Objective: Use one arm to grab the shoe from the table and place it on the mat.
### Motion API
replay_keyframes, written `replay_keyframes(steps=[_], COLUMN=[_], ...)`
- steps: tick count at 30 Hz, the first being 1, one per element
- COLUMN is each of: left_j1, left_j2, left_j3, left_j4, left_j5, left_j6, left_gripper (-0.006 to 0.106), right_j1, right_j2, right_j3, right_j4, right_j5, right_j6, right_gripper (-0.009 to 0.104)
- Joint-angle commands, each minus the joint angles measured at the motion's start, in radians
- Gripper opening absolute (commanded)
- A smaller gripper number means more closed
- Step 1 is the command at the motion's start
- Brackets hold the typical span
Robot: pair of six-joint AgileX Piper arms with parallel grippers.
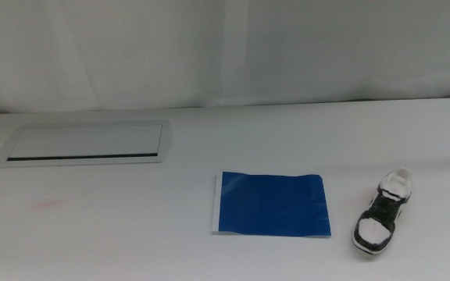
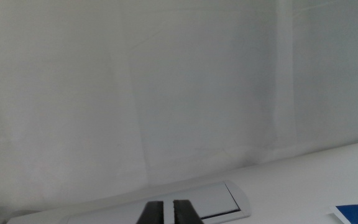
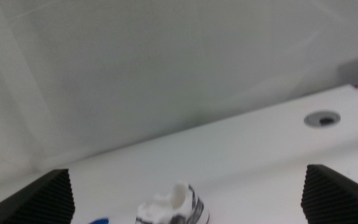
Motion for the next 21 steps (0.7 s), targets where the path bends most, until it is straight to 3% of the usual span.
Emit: replay_keyframes(steps=[1, 6, 14, 21], left_j1=[0.003, 0.003, 0.003, 0.003], left_j2=[-0.040, -0.040, -0.040, -0.040], left_j3=[0.041, 0.041, 0.041, 0.041], left_j4=[-0.009, -0.009, -0.009, -0.009], left_j5=[-0.009, -0.009, -0.009, -0.009], left_j6=[-0.007, -0.007, -0.007, -0.007], left_gripper=[-0.003, -0.003, -0.003, -0.003], right_j1=[-0.002, -0.004, -0.004, -0.004], right_j2=[-0.003, 0.023, 0.249, 0.500], right_j3=[-0.007, -0.121, -0.410, -0.581], right_j4=[0.038, 0.064, 0.036, 0.049], right_j5=[0.044, 0.174, 0.568, 0.645], right_j6=[-0.001, 0.061, 0.140, 0.233], right_gripper=[0.103, 0.102, 0.102, 0.102])
